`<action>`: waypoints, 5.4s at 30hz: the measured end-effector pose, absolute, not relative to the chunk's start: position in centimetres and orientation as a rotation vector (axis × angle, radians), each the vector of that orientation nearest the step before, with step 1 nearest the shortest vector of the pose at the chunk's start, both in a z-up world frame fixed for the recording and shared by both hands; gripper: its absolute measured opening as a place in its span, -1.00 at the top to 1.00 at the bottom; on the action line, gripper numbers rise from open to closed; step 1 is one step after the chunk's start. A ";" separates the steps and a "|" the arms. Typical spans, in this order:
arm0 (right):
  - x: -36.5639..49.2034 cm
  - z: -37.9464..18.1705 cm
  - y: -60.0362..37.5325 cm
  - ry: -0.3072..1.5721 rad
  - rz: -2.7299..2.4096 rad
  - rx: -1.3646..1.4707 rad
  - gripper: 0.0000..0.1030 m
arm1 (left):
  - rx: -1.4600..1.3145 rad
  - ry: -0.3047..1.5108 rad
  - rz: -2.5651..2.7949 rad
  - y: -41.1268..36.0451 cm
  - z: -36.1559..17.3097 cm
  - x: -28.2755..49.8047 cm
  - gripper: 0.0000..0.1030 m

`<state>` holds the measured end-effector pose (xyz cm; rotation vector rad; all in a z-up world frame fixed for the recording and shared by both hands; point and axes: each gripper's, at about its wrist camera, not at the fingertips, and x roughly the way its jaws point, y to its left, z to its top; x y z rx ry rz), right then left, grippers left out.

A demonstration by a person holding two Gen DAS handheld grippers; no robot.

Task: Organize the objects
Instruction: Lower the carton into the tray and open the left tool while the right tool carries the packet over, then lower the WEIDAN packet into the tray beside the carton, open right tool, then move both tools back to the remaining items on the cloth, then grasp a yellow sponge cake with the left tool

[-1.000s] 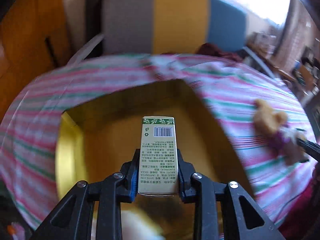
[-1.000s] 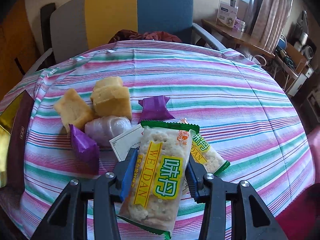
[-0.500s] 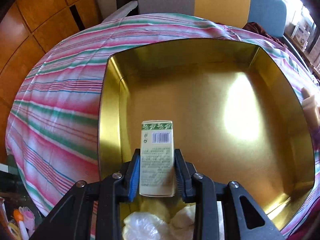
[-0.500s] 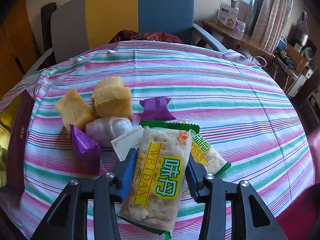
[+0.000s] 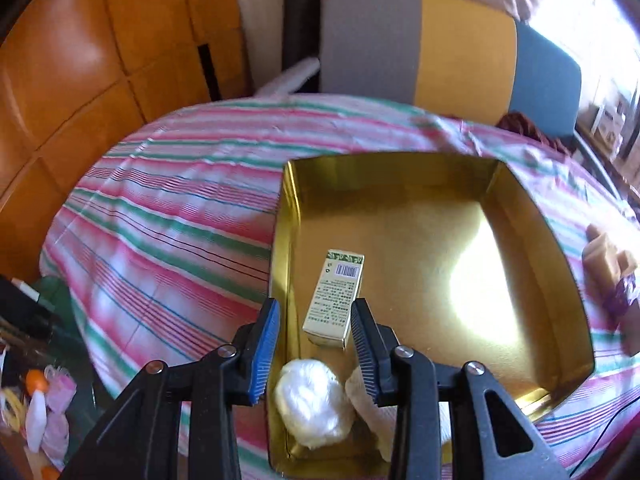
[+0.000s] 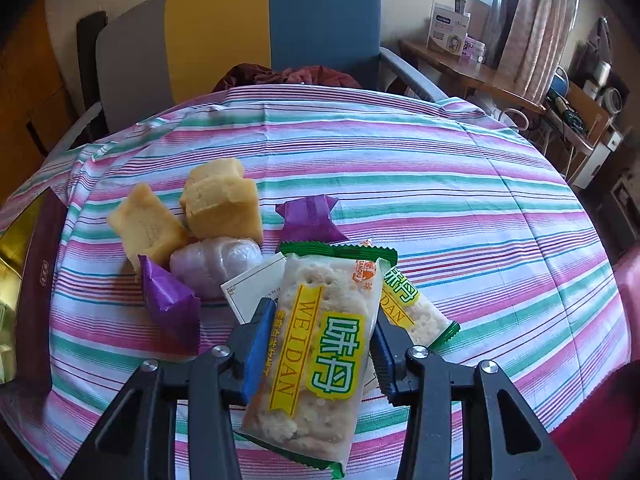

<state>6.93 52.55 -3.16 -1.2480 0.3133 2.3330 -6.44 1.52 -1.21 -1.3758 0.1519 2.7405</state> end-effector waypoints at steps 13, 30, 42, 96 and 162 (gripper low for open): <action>2.2 3.9 41.7 0.359 2.673 -1.182 0.12 | -1.308 0.045 2.792 -0.9 -0.8 -3.9 0.29; -13.8 -3.6 15.9 0.260 2.789 -1.761 0.11 | -1.377 -0.141 2.858 -6.9 -2.4 -3.1 0.29; -14.6 -8.4 9.9 0.405 2.786 -1.983 -0.14 | -1.408 -0.204 2.843 -8.4 -3.5 -3.3 0.29; 8.6 1.1 52.3 0.363 2.325 -1.025 -0.73 | -1.188 0.182 2.577 6.9 0.0 -0.3 0.29; 9.1 -3.0 57.7 0.817 2.323 -1.095 -0.80 | -1.467 0.074 2.009 36.0 -6.3 -8.2 -0.06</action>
